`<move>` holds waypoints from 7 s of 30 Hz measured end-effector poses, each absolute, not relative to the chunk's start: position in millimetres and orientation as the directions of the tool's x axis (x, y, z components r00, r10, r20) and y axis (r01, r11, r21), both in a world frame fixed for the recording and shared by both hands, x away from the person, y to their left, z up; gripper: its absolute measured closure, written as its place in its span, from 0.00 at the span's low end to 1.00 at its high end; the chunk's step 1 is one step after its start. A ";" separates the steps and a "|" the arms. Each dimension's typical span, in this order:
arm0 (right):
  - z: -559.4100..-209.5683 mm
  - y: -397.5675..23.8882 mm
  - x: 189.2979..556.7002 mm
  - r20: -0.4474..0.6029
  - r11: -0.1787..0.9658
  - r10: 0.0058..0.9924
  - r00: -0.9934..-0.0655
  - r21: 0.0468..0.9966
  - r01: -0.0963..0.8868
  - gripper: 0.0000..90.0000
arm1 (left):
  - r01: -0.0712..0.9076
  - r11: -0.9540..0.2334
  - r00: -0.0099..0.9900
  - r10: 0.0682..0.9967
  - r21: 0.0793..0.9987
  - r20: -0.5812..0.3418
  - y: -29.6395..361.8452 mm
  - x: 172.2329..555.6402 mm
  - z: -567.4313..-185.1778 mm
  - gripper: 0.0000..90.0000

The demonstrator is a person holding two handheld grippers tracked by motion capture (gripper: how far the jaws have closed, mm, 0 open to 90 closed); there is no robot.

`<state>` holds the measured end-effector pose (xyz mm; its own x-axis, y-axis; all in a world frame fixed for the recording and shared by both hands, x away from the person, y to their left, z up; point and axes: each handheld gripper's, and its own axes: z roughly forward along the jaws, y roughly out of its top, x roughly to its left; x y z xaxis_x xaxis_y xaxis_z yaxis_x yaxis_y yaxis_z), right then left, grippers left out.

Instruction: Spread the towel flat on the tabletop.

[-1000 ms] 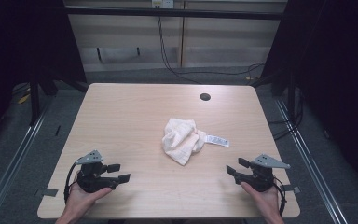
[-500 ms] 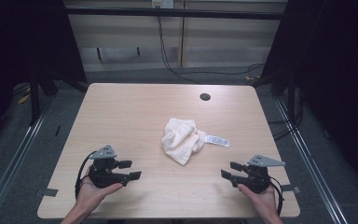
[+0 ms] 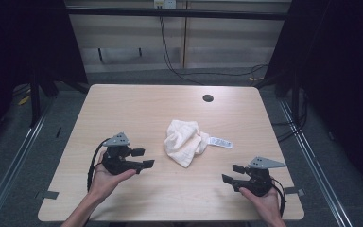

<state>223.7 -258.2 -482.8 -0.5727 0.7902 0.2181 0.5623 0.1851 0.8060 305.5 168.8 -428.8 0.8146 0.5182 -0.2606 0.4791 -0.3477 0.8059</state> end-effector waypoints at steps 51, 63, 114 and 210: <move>-483.6 -253.9 219.7 0.250 0.231 0.731 -0.635 0.785 0.575 0.34 | 0.505 -0.545 0.832 0.515 0.670 -0.208 66.6 402.9 -497.5 0.62; -485.5 -251.1 221.4 0.251 0.249 0.728 -0.638 0.771 0.587 0.32 | 0.482 -0.540 0.847 0.489 0.690 -0.208 78.9 390.6 -501.5 0.85; -480.2 -237.9 221.7 0.221 0.298 0.727 -0.650 0.752 0.588 0.42 | 0.420 -0.627 0.891 0.421 0.656 -0.169 171.8 315.3 -470.6 0.62; -474.2 -174.6 314.2 0.253 0.328 0.642 -0.724 0.763 0.557 0.95 | 0.435 -0.454 0.886 0.368 0.777 -0.282 111.1 320.6 -454.2 0.94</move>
<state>314.2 -174.6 -474.2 -0.7240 0.6417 0.2530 0.5570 0.3276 0.7631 320.6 111.1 -454.2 0.8863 0.3677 -0.2815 0.4354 -0.4543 0.7772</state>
